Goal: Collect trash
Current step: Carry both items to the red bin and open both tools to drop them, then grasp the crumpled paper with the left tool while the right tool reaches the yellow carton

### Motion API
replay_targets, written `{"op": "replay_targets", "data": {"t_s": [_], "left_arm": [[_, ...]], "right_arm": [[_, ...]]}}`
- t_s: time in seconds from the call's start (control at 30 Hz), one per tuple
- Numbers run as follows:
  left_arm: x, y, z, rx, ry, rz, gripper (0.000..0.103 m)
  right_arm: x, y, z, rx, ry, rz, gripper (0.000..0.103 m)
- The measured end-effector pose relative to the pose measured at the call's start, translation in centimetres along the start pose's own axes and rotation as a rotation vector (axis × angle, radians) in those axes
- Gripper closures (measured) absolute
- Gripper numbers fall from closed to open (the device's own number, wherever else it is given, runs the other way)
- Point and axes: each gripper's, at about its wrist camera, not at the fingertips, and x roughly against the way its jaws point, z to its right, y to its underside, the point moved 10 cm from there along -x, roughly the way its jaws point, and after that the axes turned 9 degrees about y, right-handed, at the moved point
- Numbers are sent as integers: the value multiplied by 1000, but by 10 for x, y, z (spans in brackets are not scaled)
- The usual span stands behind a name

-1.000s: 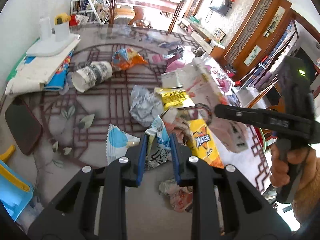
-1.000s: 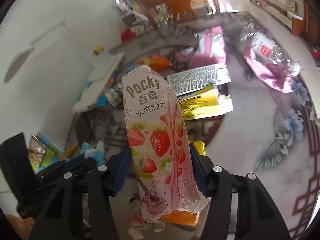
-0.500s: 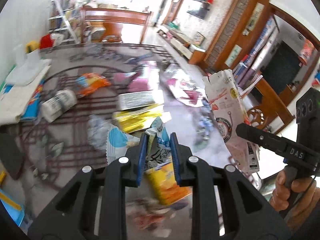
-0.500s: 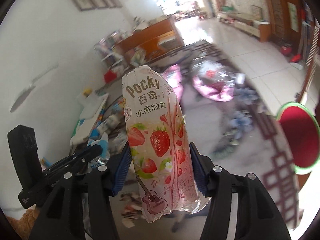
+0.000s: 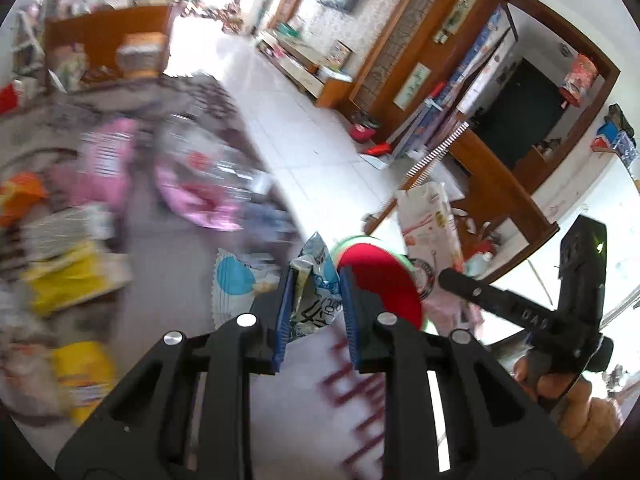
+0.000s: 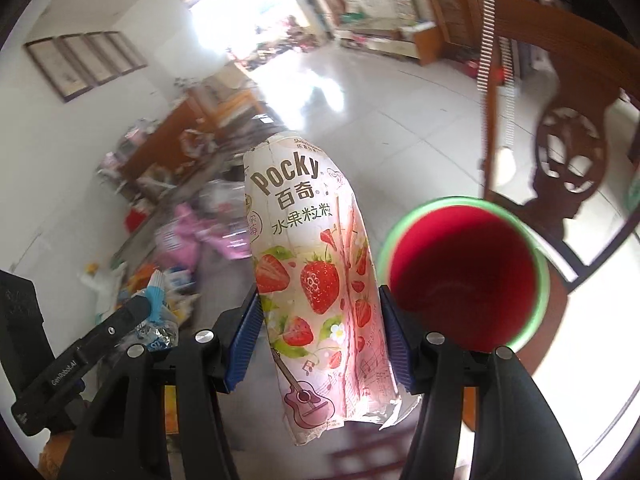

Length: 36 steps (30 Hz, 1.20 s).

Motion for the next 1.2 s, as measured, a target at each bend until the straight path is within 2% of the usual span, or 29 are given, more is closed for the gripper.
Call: {"op": "replay_targets", "data": {"t_s": [0.2, 0.33, 0.37, 0.4, 0.47, 0.53, 0.67, 0.87, 1.03, 1.2], "left_arm": [[-90, 3, 61, -26, 59, -83, 80], [-123, 2, 85, -62, 69, -121, 78], [-128, 2, 88, -66, 66, -124, 67], [-134, 1, 90, -65, 58, -120, 50], [-139, -2, 91, -46, 46, -107, 29], [-137, -5, 88, -30, 45, -96, 28], [-131, -7, 83, -23, 15, -91, 26], [-96, -4, 61, 17, -40, -49, 26], [-52, 1, 36, 35, -98, -6, 26], [6, 10, 3, 33, -152, 47, 26]], "right_arm": [[-8, -15, 78, -39, 53, -26, 48], [-11, -24, 107, -55, 76, -27, 48], [-12, -26, 110, -59, 79, -27, 45], [-15, -29, 117, -68, 82, -26, 44], [-21, -33, 128, -83, 89, -35, 39], [-25, -34, 134, -97, 86, -51, 39], [-30, -36, 138, -116, 79, -53, 32], [-31, -34, 125, -114, 56, -63, 31], [-28, -30, 90, -62, 25, -60, 31], [-22, -20, 34, 17, -1, -43, 31]]}}
